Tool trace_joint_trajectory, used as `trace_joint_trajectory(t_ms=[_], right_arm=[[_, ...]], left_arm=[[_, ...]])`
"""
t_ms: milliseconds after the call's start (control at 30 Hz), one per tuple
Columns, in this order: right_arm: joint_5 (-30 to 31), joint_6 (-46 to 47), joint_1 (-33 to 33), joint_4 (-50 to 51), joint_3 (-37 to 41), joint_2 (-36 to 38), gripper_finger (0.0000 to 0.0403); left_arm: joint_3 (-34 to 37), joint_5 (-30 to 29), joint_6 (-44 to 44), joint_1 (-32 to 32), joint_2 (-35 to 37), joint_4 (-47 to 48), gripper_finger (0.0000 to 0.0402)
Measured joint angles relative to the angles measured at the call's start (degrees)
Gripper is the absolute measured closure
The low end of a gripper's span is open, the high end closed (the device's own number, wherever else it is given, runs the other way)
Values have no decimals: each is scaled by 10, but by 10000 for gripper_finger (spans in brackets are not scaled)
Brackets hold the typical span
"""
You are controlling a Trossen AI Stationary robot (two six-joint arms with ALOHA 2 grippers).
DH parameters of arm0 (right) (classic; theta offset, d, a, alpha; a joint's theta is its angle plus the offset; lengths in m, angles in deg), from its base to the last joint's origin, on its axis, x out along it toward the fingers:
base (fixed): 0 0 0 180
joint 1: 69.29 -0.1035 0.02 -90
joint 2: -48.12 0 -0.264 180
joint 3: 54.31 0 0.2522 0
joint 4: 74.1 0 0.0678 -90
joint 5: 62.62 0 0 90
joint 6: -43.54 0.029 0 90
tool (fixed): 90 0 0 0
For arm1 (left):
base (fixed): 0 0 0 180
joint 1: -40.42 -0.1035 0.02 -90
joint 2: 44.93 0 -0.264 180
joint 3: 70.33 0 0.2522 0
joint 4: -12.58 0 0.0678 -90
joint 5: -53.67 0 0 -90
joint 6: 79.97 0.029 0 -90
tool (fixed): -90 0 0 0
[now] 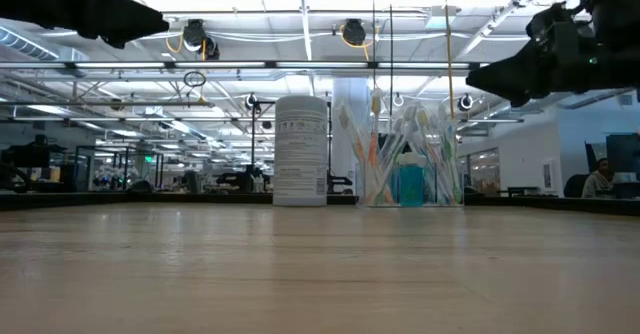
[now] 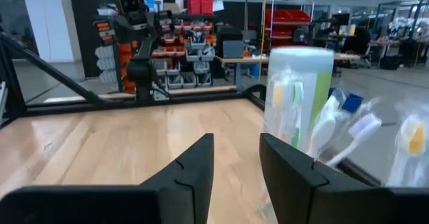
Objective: Pick & Place toothbrushing station
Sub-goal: Return to Home Position
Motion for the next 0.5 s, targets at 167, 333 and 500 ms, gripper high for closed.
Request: trace_joint_trajectory(t_ms=[167, 333, 500], right_arm=[[-19, 2, 0, 1, 17, 21, 292], [-84, -5, 0, 11, 18, 65, 292], [-87, -18, 0, 63, 19, 107, 293]], left_arm=[[7, -9, -1, 0, 27, 20, 229], [7, -10, 5, 0, 69, 46, 229], [21, -10, 4, 0, 122, 80, 229]])
